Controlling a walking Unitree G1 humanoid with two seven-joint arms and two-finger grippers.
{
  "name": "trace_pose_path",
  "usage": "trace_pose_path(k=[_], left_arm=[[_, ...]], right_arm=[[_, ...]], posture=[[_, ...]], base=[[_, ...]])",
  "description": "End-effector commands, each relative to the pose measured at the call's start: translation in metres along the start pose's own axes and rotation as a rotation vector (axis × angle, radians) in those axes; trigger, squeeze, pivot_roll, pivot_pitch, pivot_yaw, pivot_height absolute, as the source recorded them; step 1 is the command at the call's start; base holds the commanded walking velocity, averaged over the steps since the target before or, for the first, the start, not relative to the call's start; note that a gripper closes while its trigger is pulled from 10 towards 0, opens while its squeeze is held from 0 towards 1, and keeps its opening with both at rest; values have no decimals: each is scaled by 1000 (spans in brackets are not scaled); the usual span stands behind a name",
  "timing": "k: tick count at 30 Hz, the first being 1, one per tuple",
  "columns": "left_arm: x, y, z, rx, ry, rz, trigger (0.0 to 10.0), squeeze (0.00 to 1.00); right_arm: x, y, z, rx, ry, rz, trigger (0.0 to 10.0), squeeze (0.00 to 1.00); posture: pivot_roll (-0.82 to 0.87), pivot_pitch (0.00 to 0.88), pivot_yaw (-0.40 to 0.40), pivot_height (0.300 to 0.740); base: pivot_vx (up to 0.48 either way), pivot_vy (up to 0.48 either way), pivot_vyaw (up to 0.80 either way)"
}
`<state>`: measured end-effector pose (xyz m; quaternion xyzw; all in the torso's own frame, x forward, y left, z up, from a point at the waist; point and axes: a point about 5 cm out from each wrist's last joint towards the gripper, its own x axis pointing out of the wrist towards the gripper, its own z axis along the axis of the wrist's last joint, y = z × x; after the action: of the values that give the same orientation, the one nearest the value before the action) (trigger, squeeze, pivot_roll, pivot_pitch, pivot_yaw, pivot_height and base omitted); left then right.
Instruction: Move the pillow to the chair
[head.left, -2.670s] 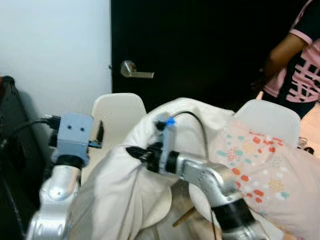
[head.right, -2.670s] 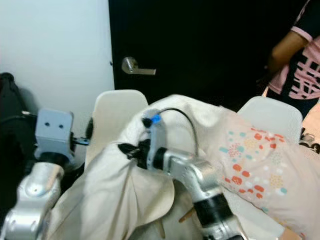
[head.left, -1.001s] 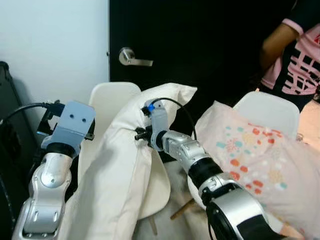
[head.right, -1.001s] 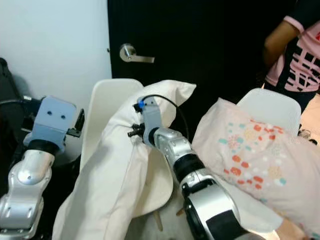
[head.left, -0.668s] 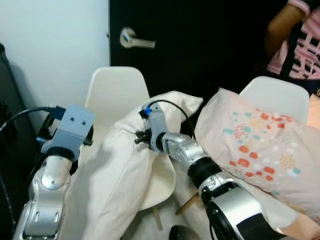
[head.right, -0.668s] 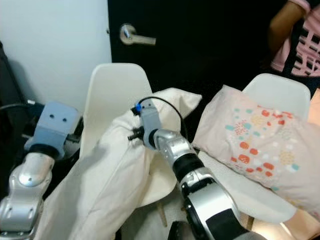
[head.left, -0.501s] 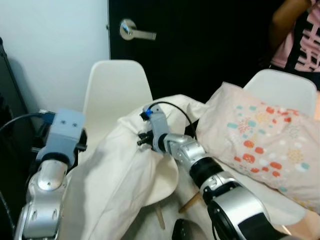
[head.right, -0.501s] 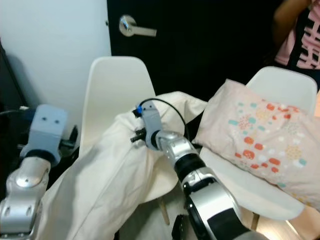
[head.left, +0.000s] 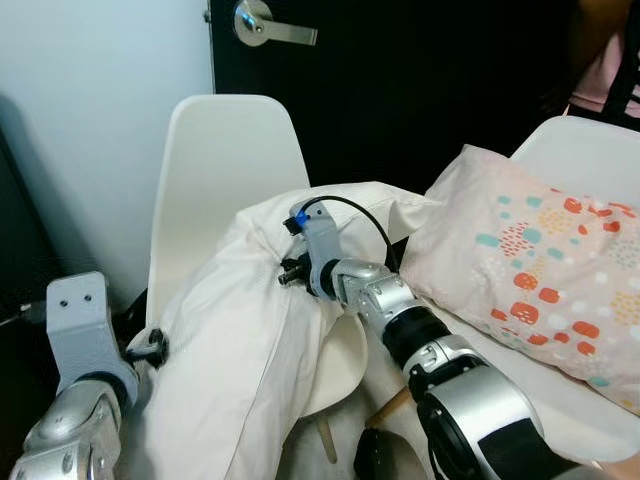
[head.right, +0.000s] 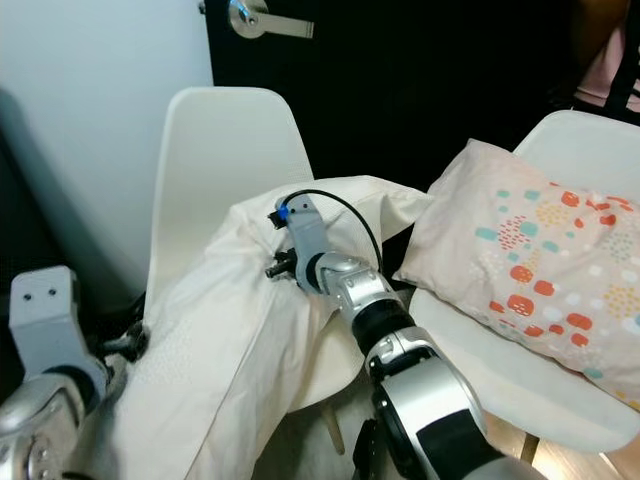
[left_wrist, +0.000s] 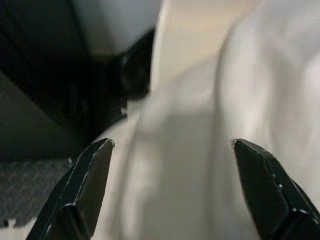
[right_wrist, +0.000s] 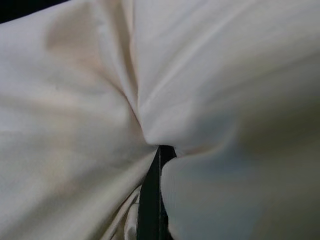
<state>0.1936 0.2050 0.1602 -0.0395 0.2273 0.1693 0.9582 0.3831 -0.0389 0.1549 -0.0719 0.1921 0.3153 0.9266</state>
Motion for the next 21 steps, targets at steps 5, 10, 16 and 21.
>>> trace_pose_path(k=[5, 10, 16, 21], left_arm=[[3, -17, -30, -124, 130, -177, 10000, 0], [18, -4, -34, -127, 40, -260, 10000, 0], [23, 2, -37, -211, -60, -300, 10000, 0], [29, 1, -46, -300, -104, -360, 10000, 0]], right_arm=[[-3, -11, 4, 6, -11, -52, 10000, 0], [-3, -10, 8, 11, -24, -46, 10000, 0], [-3, -10, 11, 21, -38, -43, 10000, 0], [-3, -10, 14, 28, -50, -40, 10000, 0]], posture=[[198, 0, -115, 475], [190, 0, -117, 455], [184, 0, -114, 435], [173, 0, -116, 420]], base=[[0, 0, 0], [0, 0, 0], [0, 0, 0], [0, 0, 0]])
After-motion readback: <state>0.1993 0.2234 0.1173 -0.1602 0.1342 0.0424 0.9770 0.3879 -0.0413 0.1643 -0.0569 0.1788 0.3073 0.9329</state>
